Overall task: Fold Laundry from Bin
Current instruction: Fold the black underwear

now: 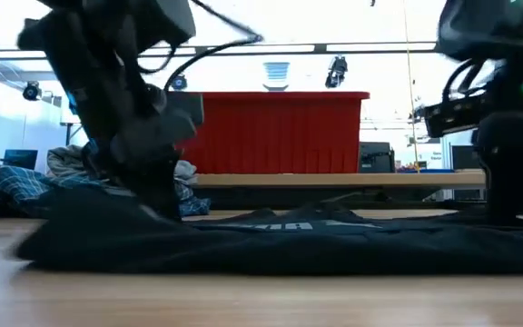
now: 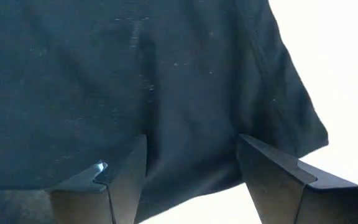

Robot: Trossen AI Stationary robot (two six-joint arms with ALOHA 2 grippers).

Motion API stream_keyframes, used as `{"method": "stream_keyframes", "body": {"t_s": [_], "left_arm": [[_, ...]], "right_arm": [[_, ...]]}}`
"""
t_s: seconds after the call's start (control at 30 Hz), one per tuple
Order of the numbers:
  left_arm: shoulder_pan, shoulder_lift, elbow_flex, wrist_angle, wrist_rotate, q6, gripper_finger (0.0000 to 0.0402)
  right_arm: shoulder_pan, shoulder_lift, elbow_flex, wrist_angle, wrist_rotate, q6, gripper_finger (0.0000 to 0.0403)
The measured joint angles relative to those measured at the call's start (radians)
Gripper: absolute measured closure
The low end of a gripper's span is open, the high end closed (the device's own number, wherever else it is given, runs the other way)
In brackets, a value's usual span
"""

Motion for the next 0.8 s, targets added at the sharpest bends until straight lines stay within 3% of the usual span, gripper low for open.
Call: {"method": "stream_keyframes", "body": {"t_s": [0.13,0.33,0.53,0.63,0.8], "left_arm": [[0.111,-0.041,0.035,-0.166,-0.119,0.069,0.0249],[0.217,-0.153,0.141,-0.236,-0.1,0.347,0.0249],[0.211,-0.244,0.171,-0.23,0.129,0.392,0.0249],[0.253,-0.23,0.162,-0.224,0.193,0.354,0.0249],[0.38,-0.145,0.159,-0.199,0.384,0.281,0.0249]], "right_arm": [[-0.129,-0.008,-0.002,-0.077,0.039,-0.121,0.0163],[-0.239,-0.09,0.064,-0.118,0.063,-0.286,0.0163],[-0.153,-0.215,0.076,-0.102,-0.028,-0.222,0.0163],[-0.094,-0.232,0.073,-0.102,-0.077,-0.114,0.0163],[0.004,-0.222,0.071,-0.068,-0.194,0.017,0.0165]]}}
